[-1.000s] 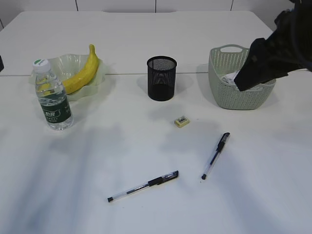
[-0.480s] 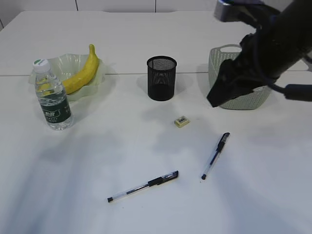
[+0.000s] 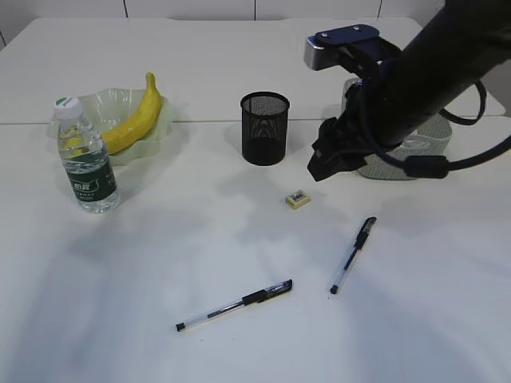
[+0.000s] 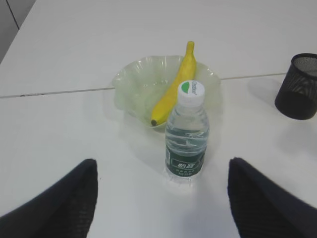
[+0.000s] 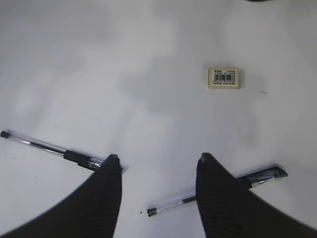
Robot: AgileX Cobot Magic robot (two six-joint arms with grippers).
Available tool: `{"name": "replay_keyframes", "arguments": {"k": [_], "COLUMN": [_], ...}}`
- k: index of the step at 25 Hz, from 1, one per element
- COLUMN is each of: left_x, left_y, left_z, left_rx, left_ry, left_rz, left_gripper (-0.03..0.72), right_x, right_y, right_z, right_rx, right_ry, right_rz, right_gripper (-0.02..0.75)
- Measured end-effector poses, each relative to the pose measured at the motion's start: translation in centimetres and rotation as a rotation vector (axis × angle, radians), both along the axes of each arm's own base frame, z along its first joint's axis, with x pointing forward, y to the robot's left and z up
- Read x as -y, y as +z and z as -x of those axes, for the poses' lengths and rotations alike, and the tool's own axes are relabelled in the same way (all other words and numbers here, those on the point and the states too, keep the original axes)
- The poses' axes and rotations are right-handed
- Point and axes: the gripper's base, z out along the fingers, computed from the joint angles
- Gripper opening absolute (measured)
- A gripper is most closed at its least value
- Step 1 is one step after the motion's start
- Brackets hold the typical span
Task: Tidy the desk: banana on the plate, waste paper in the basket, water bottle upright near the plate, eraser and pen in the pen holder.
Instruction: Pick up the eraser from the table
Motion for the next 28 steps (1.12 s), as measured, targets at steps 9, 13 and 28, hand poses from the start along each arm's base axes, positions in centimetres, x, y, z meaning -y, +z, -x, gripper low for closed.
{"name": "replay_keyframes", "arguments": {"k": [9,13,28], "left_x": [2.2,3.4,4.2], "left_y": [-0.3,-0.7,0.3], "left_z": [0.5,0.4,-3.0], "left_rx": [-0.081,-0.144,-0.336], "left_ry": [-0.103,-0.137,-0.11], "left_rz": [-0.007,0.024,-0.015], "left_gripper": [0.581,0.581,0.58], "right_x": [-0.4,-0.6,-0.8], "right_y": [-3.5,-4.8,-7.5], "right_z": [-1.9,-2.7,-4.3], "right_rx": [-0.015,-0.005,0.036], "right_ry": [-0.02,-0.03,-0.057], "right_rz": [0.032,0.039,0.05], "right_gripper": [0.362,0.361,0.359]}}
